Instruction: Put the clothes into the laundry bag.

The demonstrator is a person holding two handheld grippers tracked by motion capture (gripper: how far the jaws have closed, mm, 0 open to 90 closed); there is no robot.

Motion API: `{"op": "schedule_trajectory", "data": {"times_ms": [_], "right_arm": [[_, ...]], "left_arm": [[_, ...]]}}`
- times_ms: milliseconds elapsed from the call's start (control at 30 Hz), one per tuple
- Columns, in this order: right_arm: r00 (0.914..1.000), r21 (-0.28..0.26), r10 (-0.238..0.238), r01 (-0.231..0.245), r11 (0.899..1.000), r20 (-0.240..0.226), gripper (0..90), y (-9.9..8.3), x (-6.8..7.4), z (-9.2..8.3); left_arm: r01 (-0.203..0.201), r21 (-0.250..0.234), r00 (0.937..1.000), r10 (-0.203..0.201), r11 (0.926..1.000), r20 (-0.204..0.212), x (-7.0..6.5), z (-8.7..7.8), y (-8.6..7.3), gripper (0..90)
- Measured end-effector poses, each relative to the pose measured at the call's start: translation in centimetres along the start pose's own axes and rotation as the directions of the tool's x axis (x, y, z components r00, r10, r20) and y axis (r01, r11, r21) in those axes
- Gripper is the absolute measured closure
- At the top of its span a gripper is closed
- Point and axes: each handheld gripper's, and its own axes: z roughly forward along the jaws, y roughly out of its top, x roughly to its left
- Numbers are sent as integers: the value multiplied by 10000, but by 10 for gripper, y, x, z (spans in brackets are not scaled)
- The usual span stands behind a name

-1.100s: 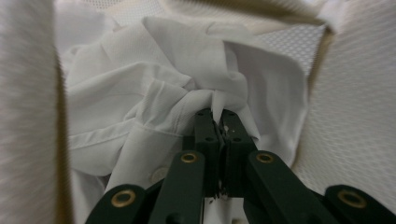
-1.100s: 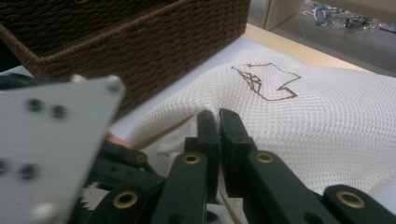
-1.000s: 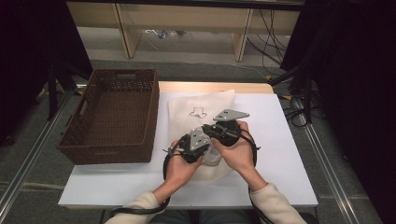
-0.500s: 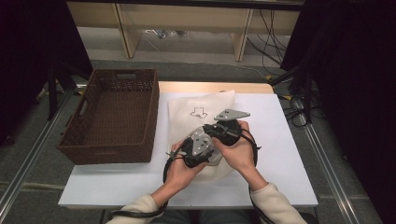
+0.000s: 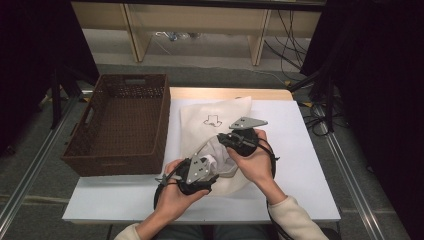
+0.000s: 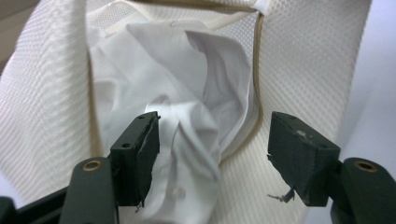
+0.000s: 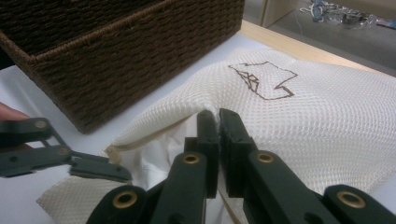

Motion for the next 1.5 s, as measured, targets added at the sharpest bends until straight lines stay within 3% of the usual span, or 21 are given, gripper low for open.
{"op": "schedule_trajectory", "data": {"times_ms": [33, 67, 133, 267, 300, 333, 400, 433, 467, 533, 567, 800, 833, 1067, 1100, 1133, 1233, 1300, 1400, 1467, 1500], "right_arm": [[10000, -19, -42, 42, 10000, -5, 887, 0, 0, 0], [10000, 9, -91, 91, 10000, -36, 887, 0, -1, 0], [9999, -7, -116, 116, 9999, -44, 887, 0, -1, 0], [9998, -1, -215, 215, 9998, 41, 887, 1, -2, 0], [10000, -6, -20, 20, 10000, -4, 887, 0, 0, 0], [10000, -20, -97, 97, 10000, -17, 887, 0, -1, 0], [9998, -24, -197, 197, 9998, -38, 887, 0, -2, 0], [9998, -27, -194, 194, 9998, -19, 886, 0, -2, 0], [9996, -49, -261, 261, 9996, 66, 886, 1, -2, -1], [9998, -72, -198, 198, 9998, 22, 887, 1, -3, -1], [9997, -72, -233, 234, 9997, 101, 887, 1, -3, -1], [9998, -39, -180, 180, 9998, -4, 887, 1, -3, -1], [9997, -86, -222, 222, 9997, 71, 887, 1, -3, -1], [9998, -16, -183, 183, 9998, -29, 887, 1, -3, -1], [9997, -31, -225, 225, 9997, 56, 887, 1, -3, -1], [9998, -25, -176, 176, 9998, -15, 887, 0, -2, -1], [9997, -15, -240, 240, 9997, -9, 887, 0, -2, 0], [9998, -98, -193, 192, 9998, -97, 887, 0, -2, 1], [9999, -9, -103, 103, 9999, -129, 887, 0, -1, 0], [10000, 20, -58, 58, 10000, 20, 887, 0, 0, 0], [9998, -27, -191, 191, 9998, 4, 887, 0, -1, 1]], "left_arm": [[214, -97, 9998, -215, 9997, -33, -1, -2, -2, 342], [30, 13, 10000, -30, 10000, -59, 0, -5, -4, 344], [402, 21, 9991, -402, 9992, -134, -1, -7, -8, 345], [469, 300, 9989, -468, 9984, -65, -2, -5, -15, 337], [258, 414, 9997, -258, 9988, -19, 0, -5, -16, 335], [518, 299, 9986, -516, 9982, -83, -2, -3, -17, 331], [363, 384, 9993, -360, 9986, -89, -1, -4, -15, 322], [502, 227, 9987, -501, 9985, -42, -3, -3, -15, 314], [304, 297, 9995, -305, 9991, 7, -3, -5, -14, 309], [539, 155, 9985, -539, 9984, -32, -5, -6, -14, 288], [304, 297, 9995, -303, 9991, -31, -4, -7, -14, 279], [518, 214, 9986, -515, 9984, -154, -7, -7, -13, 213], [287, 412, 9995, -281, 9987, -145, -6, -6, -13, 198], [202, 787, 9995, -182, 9967, -255, -10, 4, -11, 156], [356, 741, 9991, -339, 9966, -247, -11, 6, -10, 156], [204, 889, 9996, -185, 9958, -224, -9, 8, -10, 156], [275, 974, 9987, -231, 9949, -462, -8, 15, -8, 164], [97, 1217, 9984, -28, 9925, -564, -5, 21, -7, 233], [545, 1002, 9941, -446, 9935, -987, -2, 31, -8, 429], [637, 967, 9949, -556, 9933, -844, 1, 37, -8, 574], [443, 1110, 9962, -356, 9928, -791, 3, 39, -7, 650]]}}
